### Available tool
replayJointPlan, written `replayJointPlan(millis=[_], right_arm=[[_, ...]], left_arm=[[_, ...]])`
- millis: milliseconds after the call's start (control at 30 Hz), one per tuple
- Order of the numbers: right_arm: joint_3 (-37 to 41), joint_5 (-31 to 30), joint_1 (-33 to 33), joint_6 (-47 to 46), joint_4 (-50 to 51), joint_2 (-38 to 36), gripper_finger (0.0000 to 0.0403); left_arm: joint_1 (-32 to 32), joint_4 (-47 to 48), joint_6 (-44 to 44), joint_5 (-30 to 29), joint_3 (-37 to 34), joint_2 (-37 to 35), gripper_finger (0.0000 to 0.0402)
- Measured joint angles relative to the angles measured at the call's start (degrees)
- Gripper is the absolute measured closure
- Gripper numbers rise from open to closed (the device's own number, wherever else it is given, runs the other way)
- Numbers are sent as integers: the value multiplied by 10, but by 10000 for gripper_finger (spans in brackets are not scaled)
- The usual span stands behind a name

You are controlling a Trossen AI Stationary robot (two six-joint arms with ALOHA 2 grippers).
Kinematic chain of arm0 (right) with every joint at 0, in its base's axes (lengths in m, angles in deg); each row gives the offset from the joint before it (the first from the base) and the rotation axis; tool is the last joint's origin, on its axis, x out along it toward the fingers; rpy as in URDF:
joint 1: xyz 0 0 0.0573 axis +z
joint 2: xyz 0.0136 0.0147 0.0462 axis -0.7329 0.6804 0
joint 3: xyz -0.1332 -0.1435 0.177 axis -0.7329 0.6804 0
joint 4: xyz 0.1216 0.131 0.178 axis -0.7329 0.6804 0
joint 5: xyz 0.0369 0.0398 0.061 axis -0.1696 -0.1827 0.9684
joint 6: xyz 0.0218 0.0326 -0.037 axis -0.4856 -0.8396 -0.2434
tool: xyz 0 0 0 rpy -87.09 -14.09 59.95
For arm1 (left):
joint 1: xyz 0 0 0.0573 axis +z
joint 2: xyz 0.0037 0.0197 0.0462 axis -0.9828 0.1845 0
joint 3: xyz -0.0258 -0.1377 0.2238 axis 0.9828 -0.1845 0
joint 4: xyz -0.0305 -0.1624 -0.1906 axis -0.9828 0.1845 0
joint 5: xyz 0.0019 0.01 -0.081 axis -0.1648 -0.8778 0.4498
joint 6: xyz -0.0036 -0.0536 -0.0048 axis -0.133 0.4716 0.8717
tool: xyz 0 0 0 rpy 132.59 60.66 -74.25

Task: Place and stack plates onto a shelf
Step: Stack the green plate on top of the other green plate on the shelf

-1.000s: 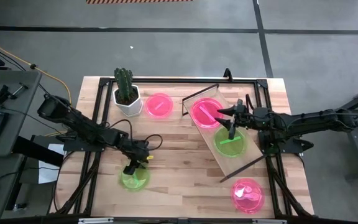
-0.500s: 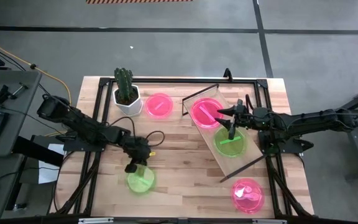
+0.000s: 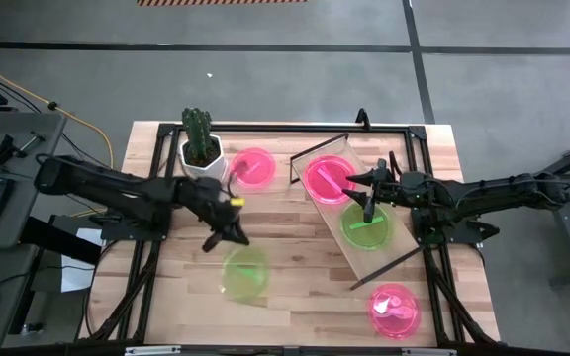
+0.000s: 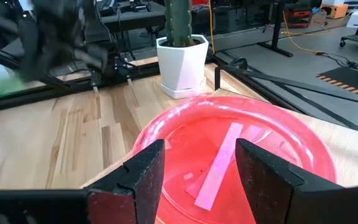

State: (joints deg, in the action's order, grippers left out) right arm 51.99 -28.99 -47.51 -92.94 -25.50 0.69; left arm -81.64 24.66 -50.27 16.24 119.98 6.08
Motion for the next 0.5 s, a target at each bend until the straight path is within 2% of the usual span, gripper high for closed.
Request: replayJointPlan(millis=[133, 233, 400, 500], right_arm=[[0, -3, 0, 12, -15, -1, 218], [0, -17, 0, 23, -63, -1, 218], [0, -27, 0, 62, -169, -2, 218], [0, -28, 0, 78, -241, -2, 218]], left_arm=[[32, -110, 62, -44, 0, -20, 401], [49, -134, 73, -107, 17, -16, 401], [63, -148, 40, -230, 93, 30, 401], [65, -171, 2, -279, 143, 78, 401]])
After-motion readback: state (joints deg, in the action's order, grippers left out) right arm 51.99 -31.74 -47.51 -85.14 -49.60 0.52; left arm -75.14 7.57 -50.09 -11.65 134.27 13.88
